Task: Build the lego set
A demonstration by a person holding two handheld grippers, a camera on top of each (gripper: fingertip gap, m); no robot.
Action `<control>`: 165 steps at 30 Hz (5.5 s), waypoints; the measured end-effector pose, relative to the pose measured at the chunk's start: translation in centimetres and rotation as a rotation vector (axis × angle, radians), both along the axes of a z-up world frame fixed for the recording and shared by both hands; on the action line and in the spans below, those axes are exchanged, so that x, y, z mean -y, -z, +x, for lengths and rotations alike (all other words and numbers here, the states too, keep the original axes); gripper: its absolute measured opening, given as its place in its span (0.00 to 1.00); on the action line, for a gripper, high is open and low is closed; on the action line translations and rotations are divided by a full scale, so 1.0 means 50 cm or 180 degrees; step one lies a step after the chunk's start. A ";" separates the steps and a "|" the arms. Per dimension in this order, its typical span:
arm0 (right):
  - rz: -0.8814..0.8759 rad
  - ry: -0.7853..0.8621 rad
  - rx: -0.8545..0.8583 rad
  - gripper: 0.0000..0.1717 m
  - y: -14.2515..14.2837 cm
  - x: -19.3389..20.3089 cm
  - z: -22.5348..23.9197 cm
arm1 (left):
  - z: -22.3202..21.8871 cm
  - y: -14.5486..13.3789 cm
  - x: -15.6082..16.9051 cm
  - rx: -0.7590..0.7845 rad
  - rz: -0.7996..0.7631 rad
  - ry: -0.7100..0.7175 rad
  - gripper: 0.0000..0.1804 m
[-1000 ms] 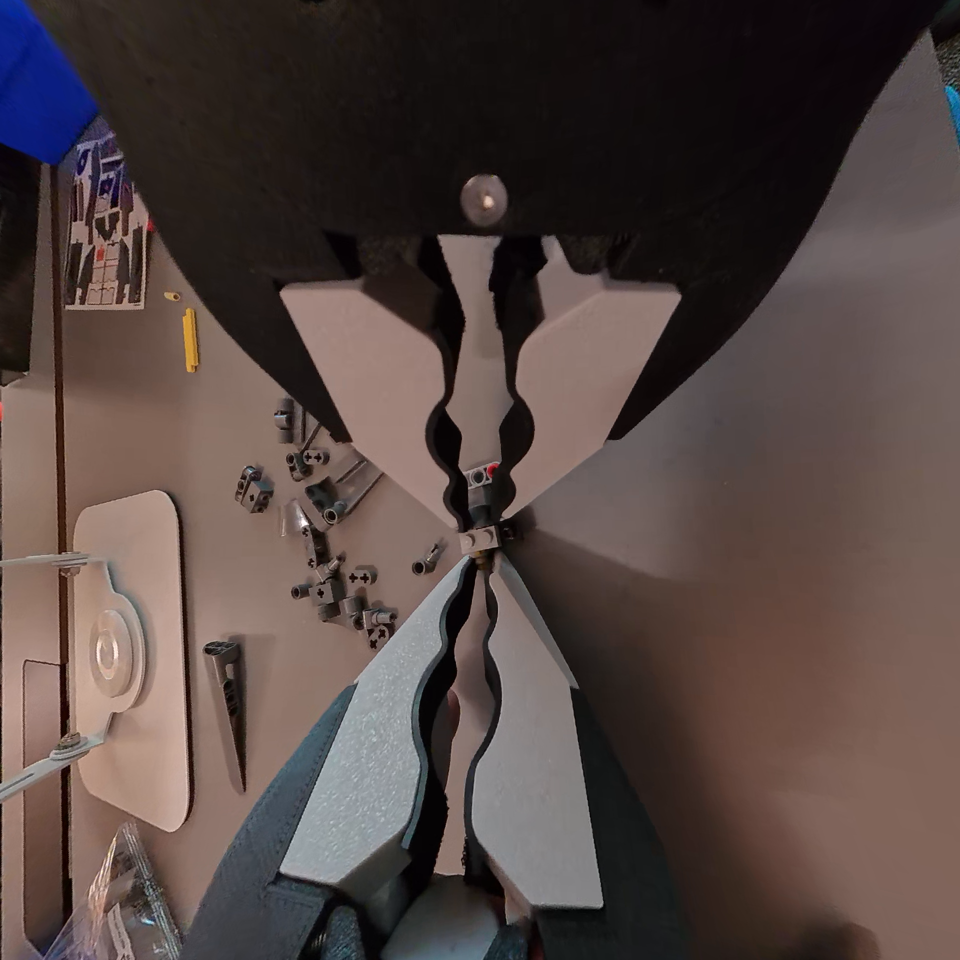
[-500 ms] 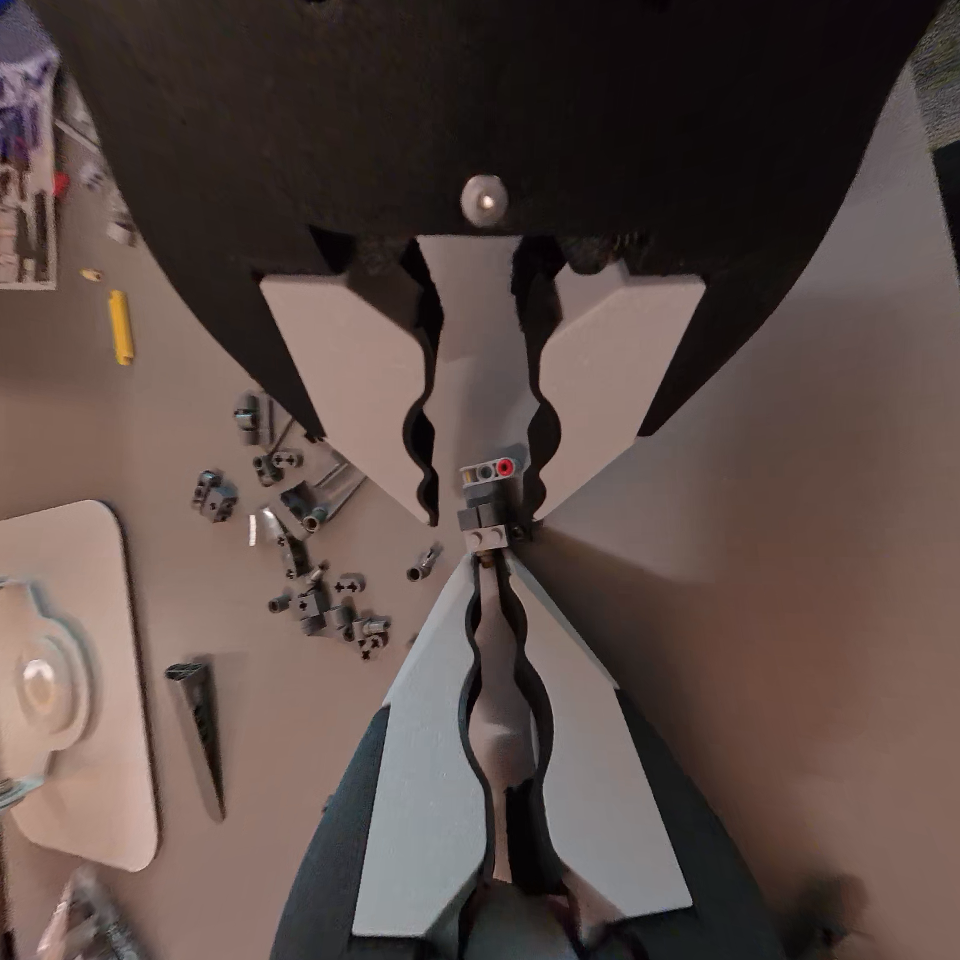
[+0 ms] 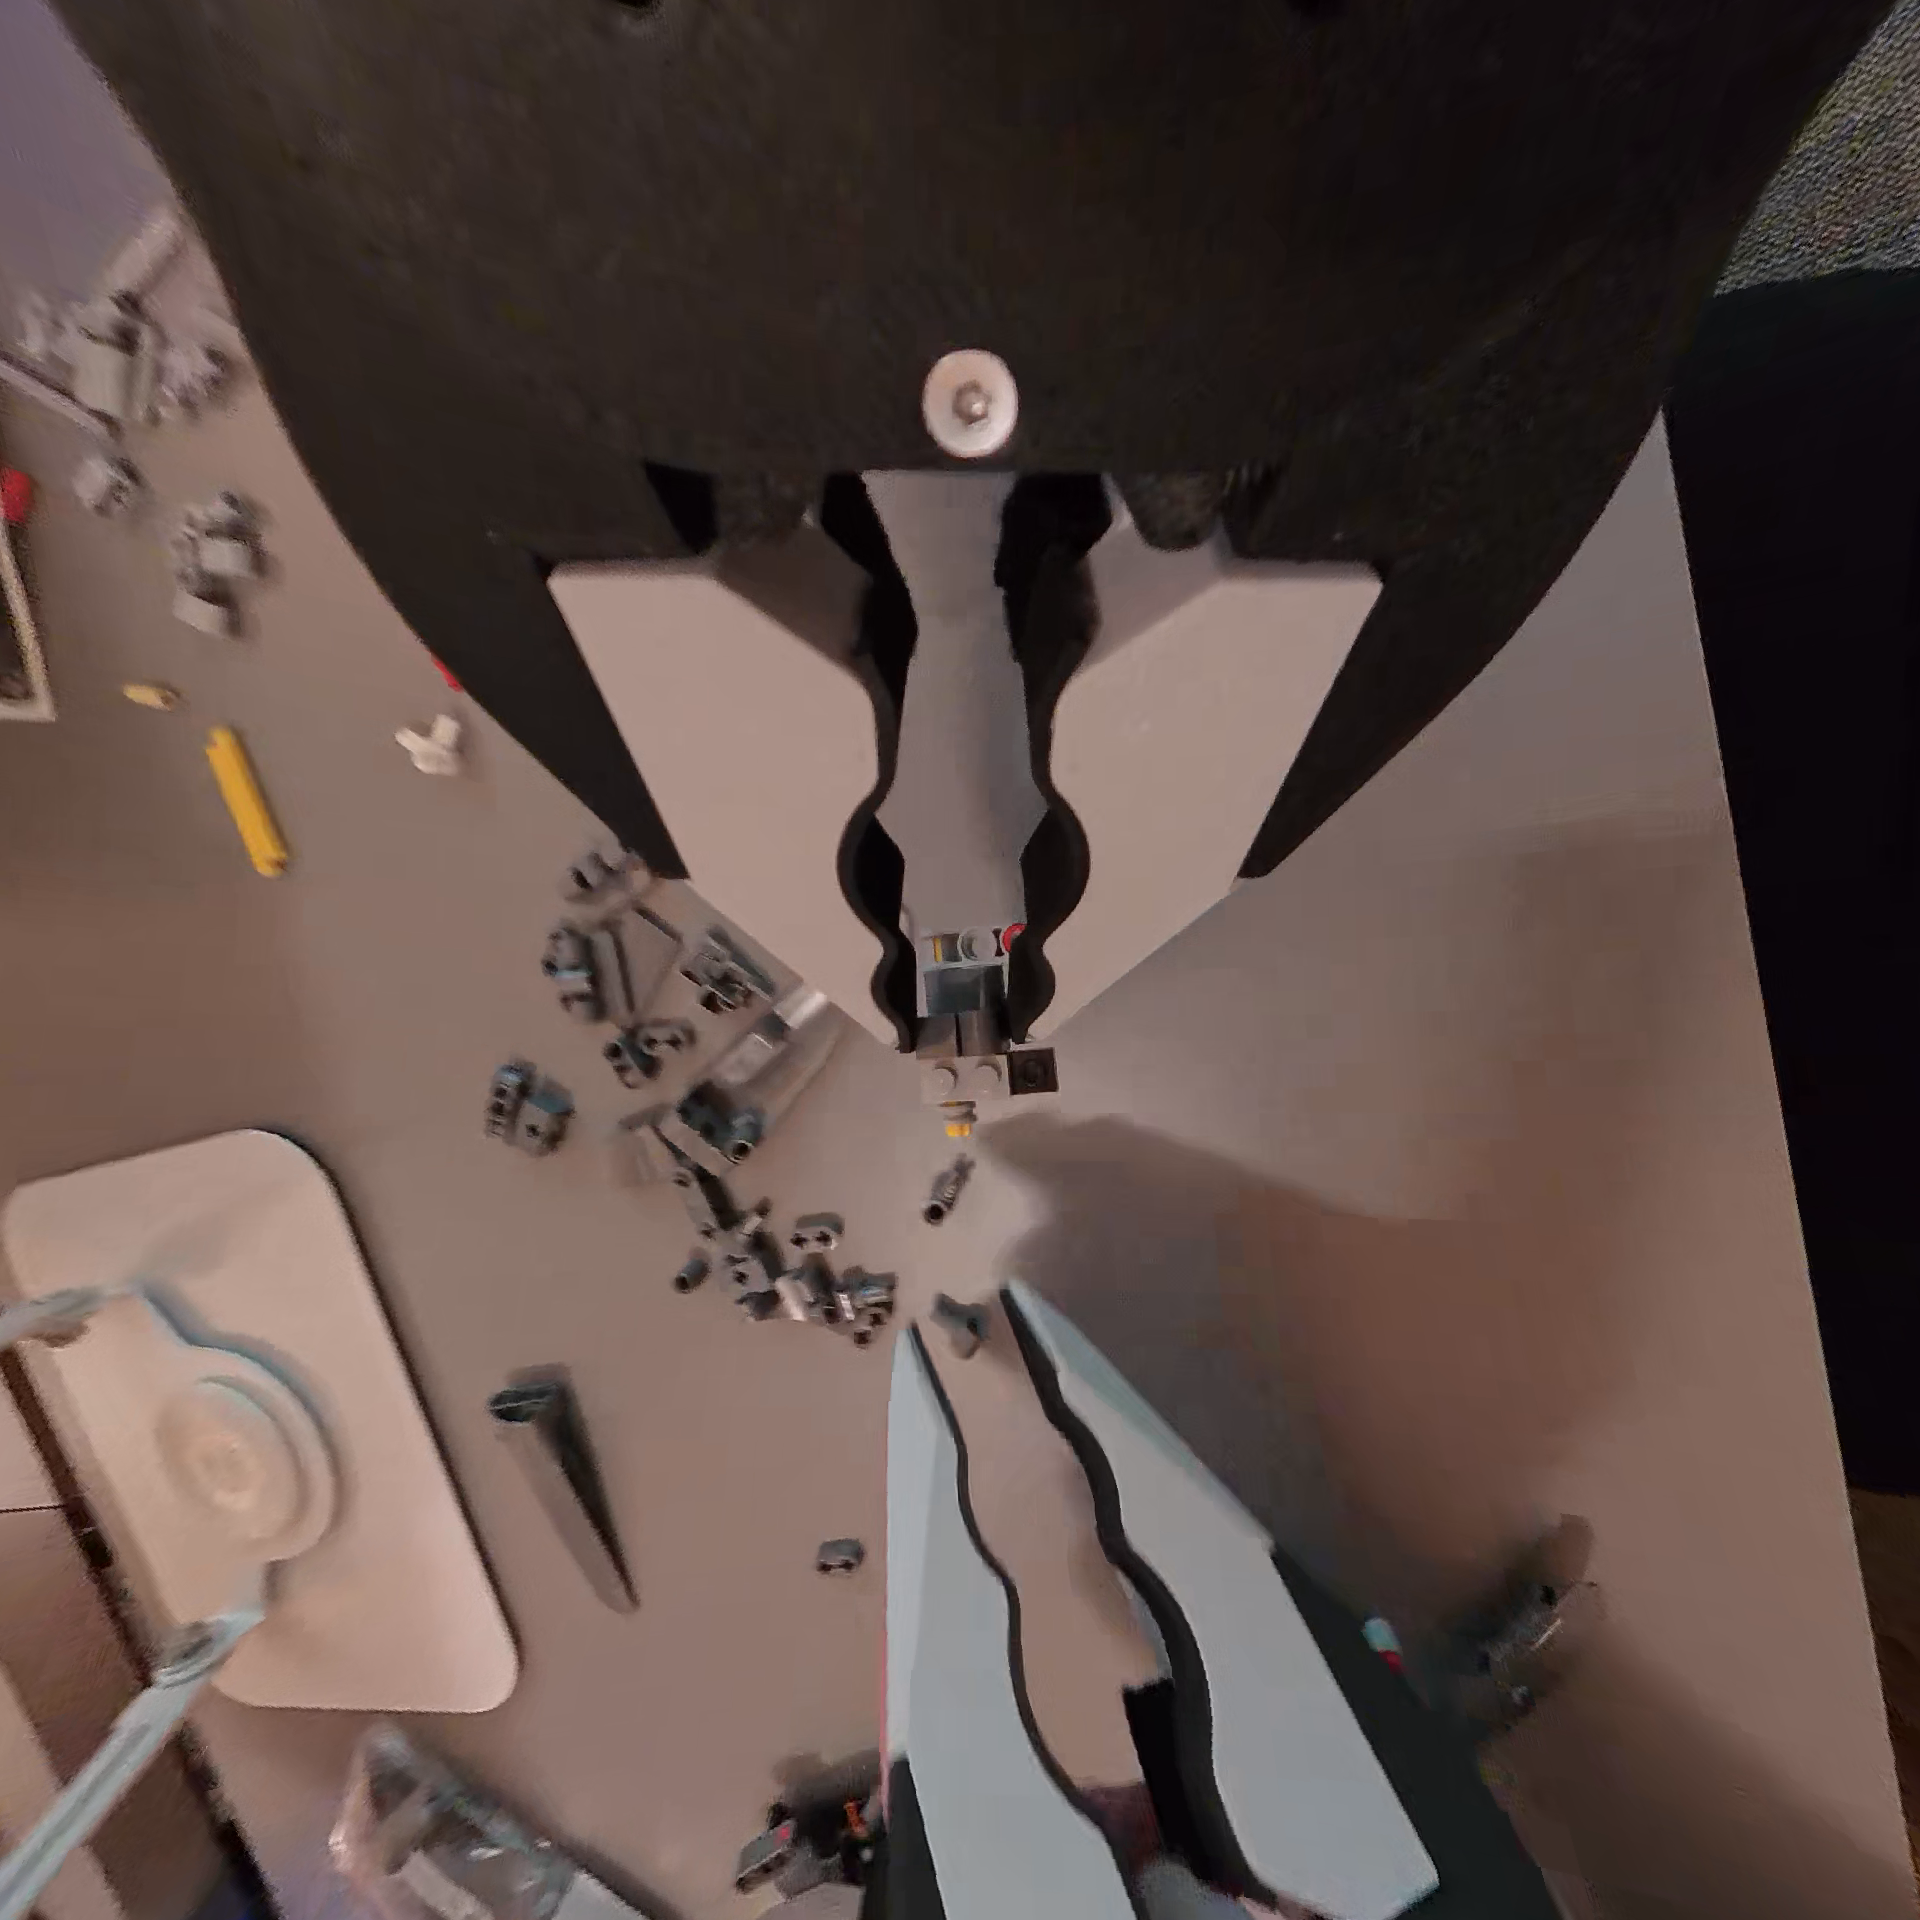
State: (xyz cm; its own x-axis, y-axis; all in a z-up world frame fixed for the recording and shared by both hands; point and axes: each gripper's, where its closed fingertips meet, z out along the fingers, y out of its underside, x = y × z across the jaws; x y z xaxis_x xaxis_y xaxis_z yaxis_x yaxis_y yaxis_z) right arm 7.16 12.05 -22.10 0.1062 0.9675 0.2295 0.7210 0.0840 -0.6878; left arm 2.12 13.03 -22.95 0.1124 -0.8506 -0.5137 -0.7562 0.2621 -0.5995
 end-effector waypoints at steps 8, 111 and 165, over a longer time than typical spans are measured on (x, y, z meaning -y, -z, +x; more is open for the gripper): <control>0.0196 0.0089 0.0104 0.08 -0.054 -0.125 0.011 | -0.126 -0.061 -0.058 0.0046 0.0209 -0.0573 0.08; -0.0496 -0.0720 0.0820 0.08 0.087 -0.325 -0.128 | -0.364 -0.102 -0.156 0.0540 0.0366 -0.1546 0.03; 0.1105 0.0212 -0.0393 0.23 -0.034 -0.317 0.054 | -0.141 -0.034 -0.075 0.0311 0.0778 -0.0746 0.24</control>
